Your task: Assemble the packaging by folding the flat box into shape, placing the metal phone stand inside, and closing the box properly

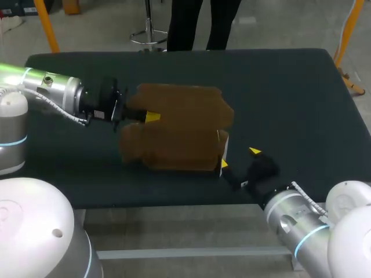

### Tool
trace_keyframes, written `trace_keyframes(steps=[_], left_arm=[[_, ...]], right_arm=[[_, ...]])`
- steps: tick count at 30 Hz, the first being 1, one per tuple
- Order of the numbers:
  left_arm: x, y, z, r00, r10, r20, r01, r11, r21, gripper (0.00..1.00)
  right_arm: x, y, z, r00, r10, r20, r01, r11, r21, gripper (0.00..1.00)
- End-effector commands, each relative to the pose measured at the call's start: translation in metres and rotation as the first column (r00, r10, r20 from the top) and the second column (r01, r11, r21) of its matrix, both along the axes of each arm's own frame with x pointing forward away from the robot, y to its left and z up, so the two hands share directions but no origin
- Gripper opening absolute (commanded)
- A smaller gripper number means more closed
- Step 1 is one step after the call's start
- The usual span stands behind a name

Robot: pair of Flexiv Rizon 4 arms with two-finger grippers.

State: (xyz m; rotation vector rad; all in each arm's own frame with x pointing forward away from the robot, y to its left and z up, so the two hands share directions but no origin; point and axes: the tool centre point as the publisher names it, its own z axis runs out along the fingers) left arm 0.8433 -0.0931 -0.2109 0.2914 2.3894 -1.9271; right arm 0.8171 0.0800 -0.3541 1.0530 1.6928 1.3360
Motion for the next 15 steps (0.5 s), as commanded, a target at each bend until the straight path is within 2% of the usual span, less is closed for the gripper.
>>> trace_keyframes(steps=[1, 10, 15], left_arm=[[-0.007, 0.001, 0.0, 1.0, 0.011, 0.027, -0.012, 1.0, 0.006, 0.0], [-0.019, 0.002, -0.002, 0.992, 0.014, 0.126, -0.016, 1.0, 0.016, 0.0], [-0.025, 0.0, -0.005, 0.987, 0.01, 0.163, -0.016, 0.999, 0.034, 0.0]], right_arm=[[0.002, 0.002, -0.002, 1.0, -0.001, 0.001, 0.001, 1.0, -0.003, 1.0], [0.002, 0.004, -0.003, 1.0, 0.001, -0.005, -0.001, 1.0, -0.005, 1.0], [0.002, 0.005, -0.003, 1.0, 0.004, -0.005, -0.004, 1.0, -0.007, 1.0]])
